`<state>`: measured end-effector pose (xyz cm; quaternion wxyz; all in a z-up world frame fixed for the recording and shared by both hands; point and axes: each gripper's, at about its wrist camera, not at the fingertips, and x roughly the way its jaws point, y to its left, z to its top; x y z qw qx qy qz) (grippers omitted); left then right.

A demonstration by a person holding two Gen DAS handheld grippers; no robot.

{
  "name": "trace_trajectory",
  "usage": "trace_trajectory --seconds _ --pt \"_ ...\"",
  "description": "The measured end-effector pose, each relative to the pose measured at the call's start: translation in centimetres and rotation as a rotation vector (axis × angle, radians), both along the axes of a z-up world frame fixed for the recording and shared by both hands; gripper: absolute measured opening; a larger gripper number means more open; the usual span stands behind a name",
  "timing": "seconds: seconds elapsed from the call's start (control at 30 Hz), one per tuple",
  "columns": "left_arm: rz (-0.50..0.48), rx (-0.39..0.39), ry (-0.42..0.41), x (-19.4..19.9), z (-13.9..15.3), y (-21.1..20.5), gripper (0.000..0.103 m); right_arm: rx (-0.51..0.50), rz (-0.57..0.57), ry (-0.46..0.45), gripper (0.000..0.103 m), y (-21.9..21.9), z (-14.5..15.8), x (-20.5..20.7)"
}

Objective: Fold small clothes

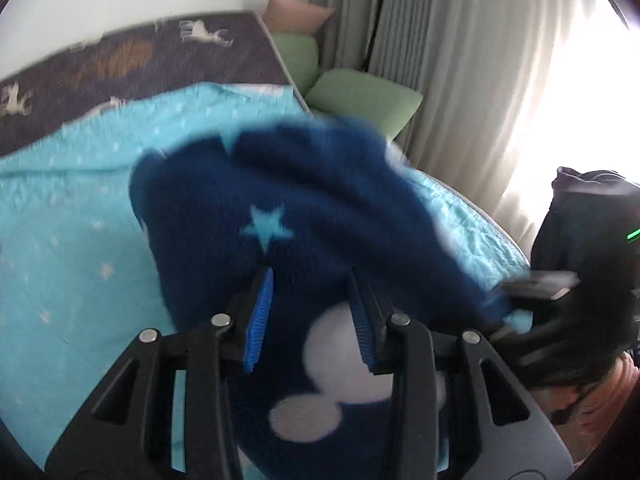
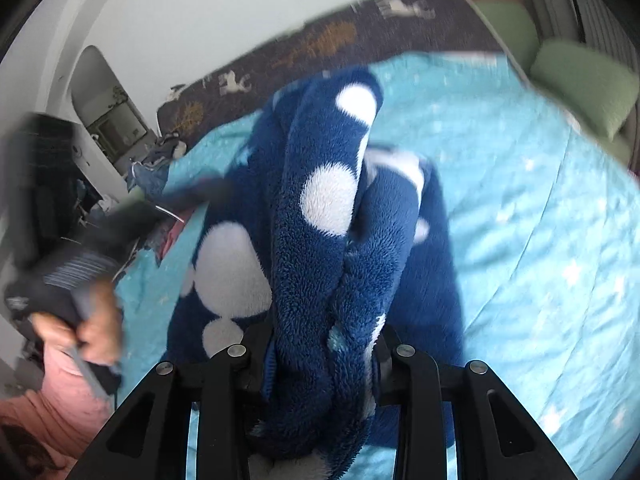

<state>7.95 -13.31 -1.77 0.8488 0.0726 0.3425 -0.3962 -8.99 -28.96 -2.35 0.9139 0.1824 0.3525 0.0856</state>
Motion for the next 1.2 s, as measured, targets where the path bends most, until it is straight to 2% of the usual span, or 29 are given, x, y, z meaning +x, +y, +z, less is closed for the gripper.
trace_trajectory --seconds 0.1,0.17,0.23,0.27,0.33,0.4,0.47,0.5,0.63,0.77,0.9,0.93,0.97,1.0,1.03,1.13,1.2 --pt "0.008 -0.04 -0.014 0.4 -0.3 -0.3 0.042 -0.106 -0.034 -0.098 0.034 0.0 2.3 -0.3" --pt "0.027 -0.038 0.022 0.7 -0.9 -0.6 0.044 -0.124 -0.025 -0.093 0.034 -0.2 2.2 0.3" --pt "0.023 -0.012 0.046 0.5 -1.5 -0.6 0.044 -0.095 -0.006 -0.036 0.037 -0.7 0.5 1.5" --pt "0.017 -0.003 0.049 0.4 -2.1 -0.8 0.044 -0.067 0.007 0.011 0.041 -0.9 -0.6 2.3" --pt "0.006 -0.009 0.025 0.2 -2.6 -0.7 0.045 0.088 0.043 0.079 0.051 -2.4 -3.3 2.8" --pt "0.003 -0.009 -0.001 -0.1 -2.7 -0.7 0.045 0.266 0.067 0.103 0.058 -4.6 -4.9 3.2" --pt "0.011 -0.033 0.026 0.3 -2.7 -0.5 0.045 0.422 0.11 0.107 0.061 -6.6 -5.6 4.3" --pt "0.012 -0.041 0.038 0.6 -2.6 -0.3 0.045 0.457 0.123 0.103 0.063 -7.3 -5.7 4.8" --pt "-0.001 -0.039 0.055 0.7 -2.5 -0.2 0.045 0.512 0.185 0.096 0.07 -8.8 -5.7 9.2" --pt "-0.014 -0.015 0.053 0.6 -2.3 -0.6 0.046 0.536 0.208 0.122 0.071 -9.7 -5.6 15.2" --pt "-0.029 -0.026 0.052 0.7 -2.5 -0.6 0.049 0.545 0.181 0.154 0.071 -10.0 -6.0 20.4" --pt "-0.029 -0.027 0.049 0.7 -2.5 -0.6 0.049 0.53 0.157 0.147 0.068 -10.2 -5.8 21.7" --pt "-0.028 -0.028 0.049 0.7 -2.5 -0.5 0.049 0.514 0.14 0.134 0.055 -10.2 -5.7 22.3" --pt "-0.025 -0.031 0.053 0.6 -2.4 -0.5 0.049 0.501 0.124 0.115 0.033 -10.2 -5.2 23.0" --pt "-0.023 -0.035 0.06 0.7 -2.3 -0.5 0.049 0.476 0.121 0.089 0.026 -10.0 -4.3 23.5" --pt "-0.043 -0.064 0.089 1.1 -2.2 -0.6 0.058 0.345 0.121 -0.008 0.021 -9.0 -1.6 22.9" --pt "-0.062 -0.058 0.084 1.2 -2.4 -1.5 0.061 0.277 0.109 -0.023 0.021 -8.3 -0.8 22.4"
